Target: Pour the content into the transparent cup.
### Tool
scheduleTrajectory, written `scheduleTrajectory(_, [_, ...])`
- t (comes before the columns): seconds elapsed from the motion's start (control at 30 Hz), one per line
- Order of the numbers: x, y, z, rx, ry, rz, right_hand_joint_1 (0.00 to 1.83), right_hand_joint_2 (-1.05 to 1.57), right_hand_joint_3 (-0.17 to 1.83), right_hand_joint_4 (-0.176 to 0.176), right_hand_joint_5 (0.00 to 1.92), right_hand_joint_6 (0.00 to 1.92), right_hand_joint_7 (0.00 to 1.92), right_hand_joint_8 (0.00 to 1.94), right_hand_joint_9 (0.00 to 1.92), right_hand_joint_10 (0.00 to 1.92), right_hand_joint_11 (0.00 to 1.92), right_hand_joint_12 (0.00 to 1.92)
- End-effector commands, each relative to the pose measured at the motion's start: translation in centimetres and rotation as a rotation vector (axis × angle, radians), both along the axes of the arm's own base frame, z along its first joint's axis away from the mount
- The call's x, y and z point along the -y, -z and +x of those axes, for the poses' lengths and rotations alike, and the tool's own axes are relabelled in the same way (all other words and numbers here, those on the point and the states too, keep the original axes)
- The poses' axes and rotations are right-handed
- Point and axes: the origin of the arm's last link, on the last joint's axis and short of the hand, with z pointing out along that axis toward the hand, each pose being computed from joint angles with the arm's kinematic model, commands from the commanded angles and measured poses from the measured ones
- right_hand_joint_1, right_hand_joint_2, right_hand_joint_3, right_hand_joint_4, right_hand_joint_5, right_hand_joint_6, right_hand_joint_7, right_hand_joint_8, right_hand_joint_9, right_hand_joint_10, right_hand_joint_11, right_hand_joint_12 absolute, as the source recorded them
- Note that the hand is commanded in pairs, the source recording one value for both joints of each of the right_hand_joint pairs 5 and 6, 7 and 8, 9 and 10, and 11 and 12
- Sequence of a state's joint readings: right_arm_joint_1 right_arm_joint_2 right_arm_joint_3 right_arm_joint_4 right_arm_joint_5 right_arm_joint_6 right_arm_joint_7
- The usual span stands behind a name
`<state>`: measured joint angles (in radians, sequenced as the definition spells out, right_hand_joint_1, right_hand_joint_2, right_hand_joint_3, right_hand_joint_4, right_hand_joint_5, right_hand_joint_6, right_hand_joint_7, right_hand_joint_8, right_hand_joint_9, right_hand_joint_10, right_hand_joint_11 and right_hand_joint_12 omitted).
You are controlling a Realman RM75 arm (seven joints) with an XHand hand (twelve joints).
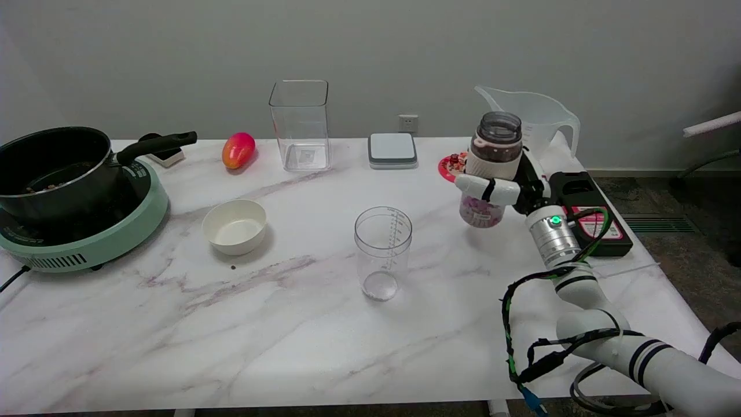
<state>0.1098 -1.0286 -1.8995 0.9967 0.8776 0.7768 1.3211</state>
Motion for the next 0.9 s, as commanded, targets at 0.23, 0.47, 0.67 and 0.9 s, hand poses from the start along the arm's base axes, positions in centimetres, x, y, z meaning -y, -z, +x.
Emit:
scheduleTrajectory(0.23, [-1.4,2.2,8.7,-0.609,-0.138,0.036,1.35,1.33,0.32,0.000,1.84,1.84,1.82,1.82,1.51,1.51,1.28,1.28])
scheduleTrajectory(0.47, [-3.7,4.1,9.7,-0.951,-0.109,-0.095,1.32,1.39,0.31,0.000,1.87,1.87,1.83,1.83,1.53,1.53,1.30,1.30])
scheduleTrajectory(0.67, [-5.4,5.1,10.6,-1.105,-0.072,-0.197,1.31,1.42,0.29,0.000,1.86,1.86,1.83,1.83,1.54,1.54,1.31,1.31])
scheduleTrajectory(0.9, [-6.3,5.3,13.0,-1.186,-0.138,-0.262,1.31,1.42,0.29,0.000,1.86,1.86,1.83,1.83,1.54,1.54,1.31,1.31])
